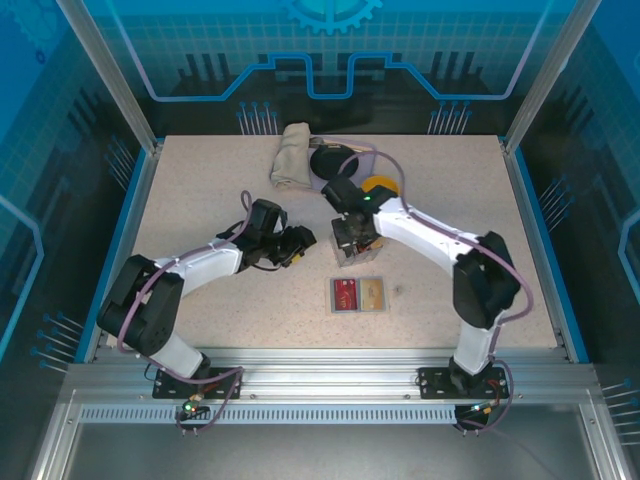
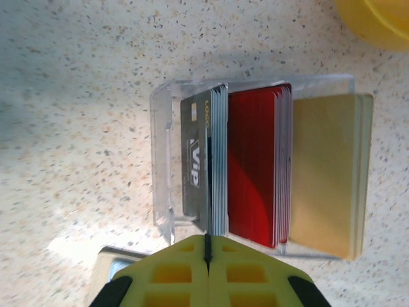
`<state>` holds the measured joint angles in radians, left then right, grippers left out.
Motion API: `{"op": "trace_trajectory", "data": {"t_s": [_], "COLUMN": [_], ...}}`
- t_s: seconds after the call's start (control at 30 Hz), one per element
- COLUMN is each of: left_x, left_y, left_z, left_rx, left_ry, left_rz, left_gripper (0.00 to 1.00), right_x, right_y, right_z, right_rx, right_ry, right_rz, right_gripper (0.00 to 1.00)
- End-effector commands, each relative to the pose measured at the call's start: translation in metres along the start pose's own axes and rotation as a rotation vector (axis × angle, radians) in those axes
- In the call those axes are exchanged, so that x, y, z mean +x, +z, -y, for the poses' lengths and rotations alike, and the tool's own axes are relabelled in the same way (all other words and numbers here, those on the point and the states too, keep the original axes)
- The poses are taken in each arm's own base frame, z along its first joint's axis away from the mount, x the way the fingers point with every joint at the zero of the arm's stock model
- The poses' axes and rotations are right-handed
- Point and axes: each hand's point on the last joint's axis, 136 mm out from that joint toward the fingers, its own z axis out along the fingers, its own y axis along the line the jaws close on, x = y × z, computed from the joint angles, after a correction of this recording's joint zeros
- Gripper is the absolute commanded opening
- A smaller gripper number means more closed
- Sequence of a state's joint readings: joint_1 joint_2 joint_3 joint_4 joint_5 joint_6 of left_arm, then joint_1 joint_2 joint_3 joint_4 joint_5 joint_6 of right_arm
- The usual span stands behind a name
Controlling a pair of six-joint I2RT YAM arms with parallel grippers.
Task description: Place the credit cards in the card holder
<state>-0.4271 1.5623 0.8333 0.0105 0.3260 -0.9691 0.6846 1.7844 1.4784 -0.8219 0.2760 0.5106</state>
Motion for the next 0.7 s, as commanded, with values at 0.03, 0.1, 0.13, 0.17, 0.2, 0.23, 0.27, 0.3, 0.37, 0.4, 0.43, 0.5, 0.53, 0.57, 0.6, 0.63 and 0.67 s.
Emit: {"op": "trace_trajectory", "data": {"t_s": [0.03,0.1,0.13,0.17,0.2,0.23,0.27,0.3,0.37,0.4,0.43,0.5,0.53,0.57,0.6,0.63,0.67], "left_x": [0.001,0.001,0.001,0.002,0.001,0.001,0.001,0.0,-0.001,0.0,0.0,0.004,0.006,0.008,0.009,0.01,0.012], "left_y": [-0.013,-0.017,-0.019,-0.02,-0.021,-0.023,-0.024,-0.025,-0.027,-0.028,-0.028,-0.025,-0.024,-0.022,-0.02,-0.019,-0.018], "left_z": [0.046,0.063,0.072,0.079,0.088,0.096,0.103,0.11,0.122,0.128,0.133,0.14,0.142,0.143,0.144,0.145,0.146], "left_rx": [0.202,0.269,0.304,0.332,0.369,0.402,0.431,0.459,0.507,0.53,0.546,0.561,0.56,0.554,0.553,0.553,0.553], "left_ry": [0.058,0.077,0.082,0.083,0.09,0.09,0.091,0.093,0.099,0.103,0.109,0.12,0.124,0.127,0.133,0.135,0.136], "left_rz": [-0.031,-0.045,-0.052,-0.062,-0.07,-0.08,-0.089,-0.096,-0.107,-0.118,-0.134,-0.159,-0.168,-0.172,-0.178,-0.179,-0.183], "left_gripper": [0.59,0.6,0.61,0.62,0.63,0.63,0.63,0.63,0.64,0.64,0.64,0.65,0.64,0.65,0.65,0.65,0.65], "right_x": [-0.018,-0.021,-0.02,-0.022,-0.022,-0.024,-0.023,-0.024,-0.025,-0.025,-0.025,-0.026,-0.027,-0.028,-0.028,-0.029,-0.029], "right_y": [-0.042,-0.055,-0.061,-0.066,-0.072,-0.078,-0.08,-0.086,-0.092,-0.095,-0.097,-0.101,-0.103,-0.103,-0.105,-0.106,-0.106], "right_z": [-0.013,-0.01,-0.01,-0.007,-0.006,-0.003,0.0,0.005,0.008,0.009,0.01,0.012,0.013,0.013,0.014,0.014,0.015], "right_rx": [-0.292,-0.386,-0.446,-0.495,-0.555,-0.605,-0.637,-0.678,-0.734,-0.757,-0.777,-0.808,-0.823,-0.833,-0.848,-0.858,-0.865], "right_ry": [0.175,0.238,0.267,0.298,0.328,0.36,0.384,0.408,0.434,0.446,0.455,0.469,0.475,0.483,0.488,0.495,0.501], "right_rz": [0.114,0.15,0.163,0.176,0.187,0.203,0.209,0.22,0.226,0.227,0.229,0.239,0.244,0.244,0.249,0.251,0.254], "right_gripper": [0.0,0.0,0.0,0.0,0.0,0.0,0.0,0.0,0.0,0.0,0.0,0.0,0.0,0.0,0.0,0.0,0.0]}}
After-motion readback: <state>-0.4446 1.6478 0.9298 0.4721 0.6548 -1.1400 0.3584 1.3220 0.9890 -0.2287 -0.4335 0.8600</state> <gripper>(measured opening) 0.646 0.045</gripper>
